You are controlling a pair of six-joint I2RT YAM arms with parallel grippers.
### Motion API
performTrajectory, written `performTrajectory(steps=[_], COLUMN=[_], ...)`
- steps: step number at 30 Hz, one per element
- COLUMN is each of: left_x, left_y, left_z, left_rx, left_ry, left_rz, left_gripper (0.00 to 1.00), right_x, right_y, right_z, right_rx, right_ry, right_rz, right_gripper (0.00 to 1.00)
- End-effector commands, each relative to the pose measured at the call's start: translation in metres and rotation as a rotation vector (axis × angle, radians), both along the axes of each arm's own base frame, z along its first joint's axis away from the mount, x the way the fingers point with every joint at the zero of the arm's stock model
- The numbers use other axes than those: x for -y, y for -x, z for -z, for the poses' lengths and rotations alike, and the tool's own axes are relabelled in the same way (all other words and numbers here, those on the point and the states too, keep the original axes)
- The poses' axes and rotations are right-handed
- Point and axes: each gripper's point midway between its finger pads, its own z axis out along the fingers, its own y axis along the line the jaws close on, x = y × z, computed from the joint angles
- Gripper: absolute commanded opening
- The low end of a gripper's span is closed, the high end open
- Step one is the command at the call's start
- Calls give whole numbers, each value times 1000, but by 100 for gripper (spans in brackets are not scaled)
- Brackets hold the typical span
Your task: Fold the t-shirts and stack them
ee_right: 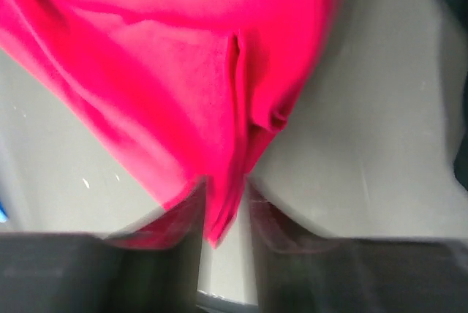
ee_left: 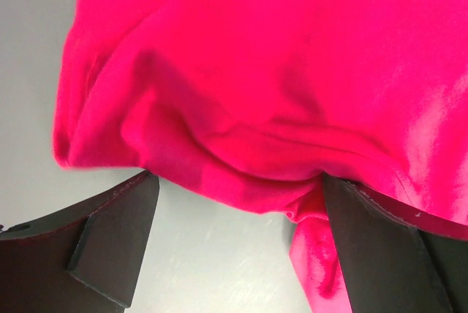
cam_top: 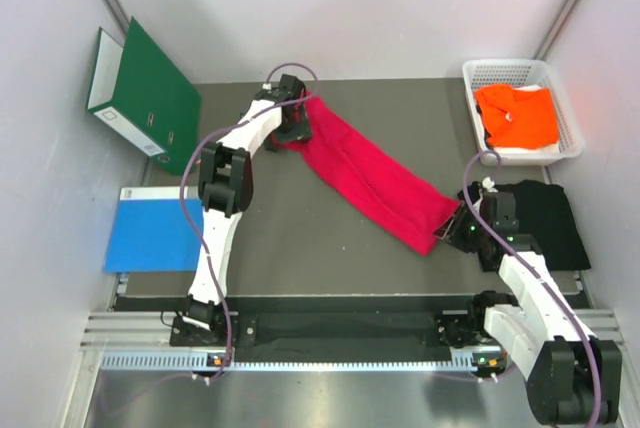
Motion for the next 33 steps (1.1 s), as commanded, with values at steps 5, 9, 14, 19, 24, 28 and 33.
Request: performTrajectory(steps=[5, 9, 14, 19, 24, 28, 33], left_x=[8, 7, 14, 52, 105, 143, 188], left_y=[-22, -10, 39, 98, 153, 196, 230], left_z=[-18, -72, -83, -70, -42, -11, 16], left_rx=[106, 218, 197, 118, 15, -82, -159], left_ry=[18, 62, 155, 367, 549, 646, 655], left_rz=[61, 81, 105, 169, 223, 259, 297], left_gripper=[98, 98, 98, 98, 96, 91, 85], right_x=[-5, -4, 7, 17, 19, 17, 14], right_y=[0, -14, -40, -74, -112, -138, -166], right_z=[-13, -31, -51, -61, -48, -37, -44], right_rx=[48, 91, 147, 176, 140, 100, 118], right_ry=[-4, 7, 81, 168, 208, 208, 191], right_rz=[-29, -29, -16, -31, -55, -69, -68], right_gripper=[75, 90, 90, 90, 89, 89, 89])
